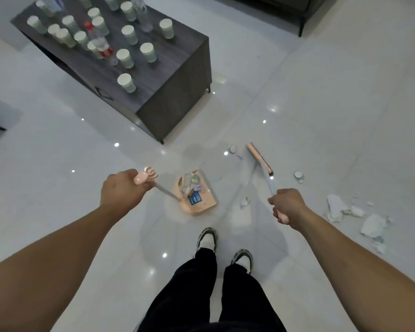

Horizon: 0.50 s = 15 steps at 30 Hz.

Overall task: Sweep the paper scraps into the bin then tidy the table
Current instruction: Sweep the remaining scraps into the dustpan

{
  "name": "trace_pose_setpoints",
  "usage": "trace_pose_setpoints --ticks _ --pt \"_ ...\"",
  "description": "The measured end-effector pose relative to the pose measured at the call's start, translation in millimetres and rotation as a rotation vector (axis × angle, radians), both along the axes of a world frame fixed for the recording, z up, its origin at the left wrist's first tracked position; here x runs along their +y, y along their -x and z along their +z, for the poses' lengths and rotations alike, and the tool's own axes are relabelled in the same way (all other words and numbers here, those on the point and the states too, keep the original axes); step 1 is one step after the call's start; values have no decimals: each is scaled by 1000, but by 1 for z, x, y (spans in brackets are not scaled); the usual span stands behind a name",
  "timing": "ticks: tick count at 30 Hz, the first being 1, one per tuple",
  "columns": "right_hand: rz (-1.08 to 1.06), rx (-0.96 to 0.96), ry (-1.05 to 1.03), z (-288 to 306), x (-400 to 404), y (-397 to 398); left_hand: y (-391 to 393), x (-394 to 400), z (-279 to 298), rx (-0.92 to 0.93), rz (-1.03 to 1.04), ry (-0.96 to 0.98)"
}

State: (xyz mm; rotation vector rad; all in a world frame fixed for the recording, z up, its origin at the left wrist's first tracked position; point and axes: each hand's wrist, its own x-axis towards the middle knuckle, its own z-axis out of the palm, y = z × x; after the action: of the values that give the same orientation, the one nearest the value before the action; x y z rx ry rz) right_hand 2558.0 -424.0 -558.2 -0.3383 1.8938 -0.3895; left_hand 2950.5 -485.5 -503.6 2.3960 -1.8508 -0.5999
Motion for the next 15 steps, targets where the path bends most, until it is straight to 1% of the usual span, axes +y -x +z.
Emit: trace_pose_setpoints --ticks 3,7,10,15 --pt "103 51 11 -17 -34 -5 -5 -2 -3 60 109 13" --pt "141 63 6 -28 -60 -23 -19 3 4 147 227 27" --pt "182 53 -20 -26 -66 -34 -35 4 12 170 251 53" --pt "266 66 -36 -17 -59 -48 -65 4 26 219 298 38"
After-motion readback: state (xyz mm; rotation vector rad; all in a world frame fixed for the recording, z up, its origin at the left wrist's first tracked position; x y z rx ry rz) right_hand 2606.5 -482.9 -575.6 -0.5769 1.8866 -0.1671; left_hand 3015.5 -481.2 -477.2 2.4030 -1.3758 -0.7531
